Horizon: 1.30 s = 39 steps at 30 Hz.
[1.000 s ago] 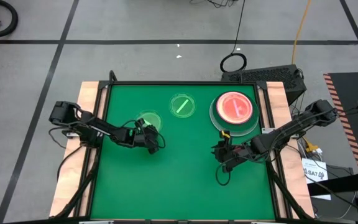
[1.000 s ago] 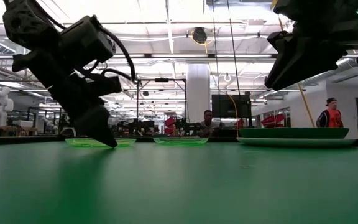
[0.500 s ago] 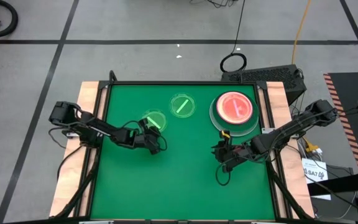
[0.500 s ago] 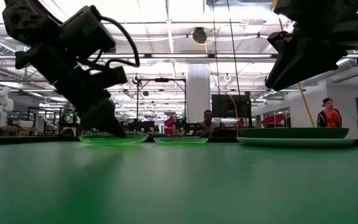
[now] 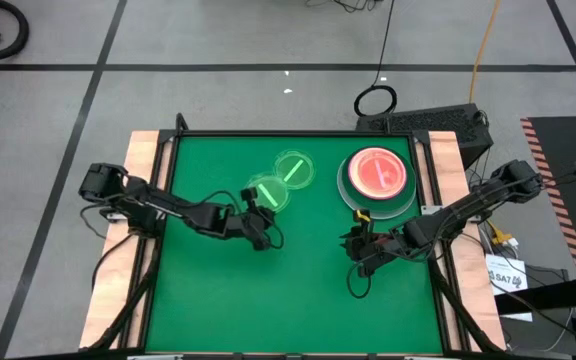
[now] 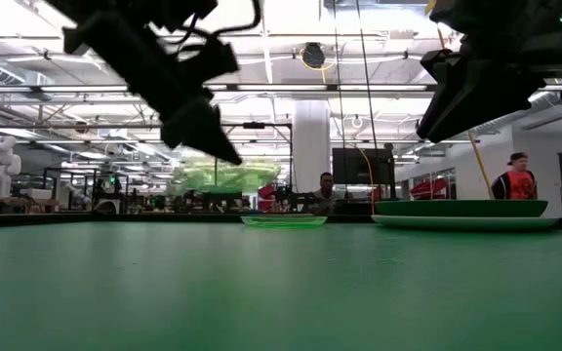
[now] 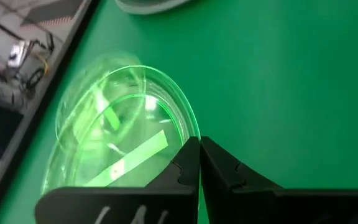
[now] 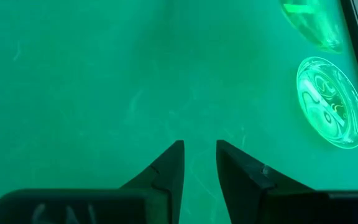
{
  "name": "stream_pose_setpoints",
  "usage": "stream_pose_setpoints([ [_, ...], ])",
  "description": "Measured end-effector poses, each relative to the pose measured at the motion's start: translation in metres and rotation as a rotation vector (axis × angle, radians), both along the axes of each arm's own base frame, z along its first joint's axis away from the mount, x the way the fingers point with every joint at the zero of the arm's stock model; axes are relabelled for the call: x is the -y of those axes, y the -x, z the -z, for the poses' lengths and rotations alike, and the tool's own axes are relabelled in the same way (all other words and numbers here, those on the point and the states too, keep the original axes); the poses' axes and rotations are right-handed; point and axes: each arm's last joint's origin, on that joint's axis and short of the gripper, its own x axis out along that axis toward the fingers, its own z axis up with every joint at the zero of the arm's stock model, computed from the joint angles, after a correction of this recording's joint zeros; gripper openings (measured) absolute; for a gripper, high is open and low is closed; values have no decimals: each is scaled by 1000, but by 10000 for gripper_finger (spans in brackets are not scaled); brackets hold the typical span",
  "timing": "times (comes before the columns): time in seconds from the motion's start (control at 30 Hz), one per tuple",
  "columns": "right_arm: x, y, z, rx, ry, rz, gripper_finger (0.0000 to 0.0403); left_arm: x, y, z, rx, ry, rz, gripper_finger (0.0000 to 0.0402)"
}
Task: Stack plastic plates
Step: Stack the left light green plate on top of the orange plate
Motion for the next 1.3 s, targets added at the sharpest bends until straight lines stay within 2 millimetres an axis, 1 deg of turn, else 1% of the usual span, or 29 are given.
stream_pose_setpoints([
  [0.23, 3, 5, 4, -62, 15, 23, 86, 9, -20, -38, 36, -41, 67, 6],
  [0.33, 3, 8, 4, -78, 15, 33, 86, 15, -26, -54, 56, -39, 132, 6],
  [0.47, 2, 10, 1, -62, 6, 26, 86, 20, -34, -72, 83, -24, 247, 6],
  [0.6, -2, 14, -5, -37, -6, 2, 86, 22, -39, -84, 97, -42, 330, 5],
  [0.73, -7, 18, -15, 36, -41, -22, 86, 23, -41, -89, 100, -47, 405, 5],
  [0.8, -9, 20, -21, 89, -57, -2, 86, 22, -41, -89, 97, -35, 440, 5],
  [0.87, -11, 21, -28, 107, -75, 19, 86, 20, -41, -88, 89, -7, 472, 5],
  [1.03, -16, 15, -54, 155, -106, 17, 86, 17, -41, -86, 82, 65, 539, 5],
  [1.23, -20, 5, -78, 173, -67, -37, 86, 18, -41, -86, 79, 87, 611, 5],
  [1.3, -20, 1, -83, 164, -67, -61, 87, 20, -41, -86, 77, 82, 631, 5],
])
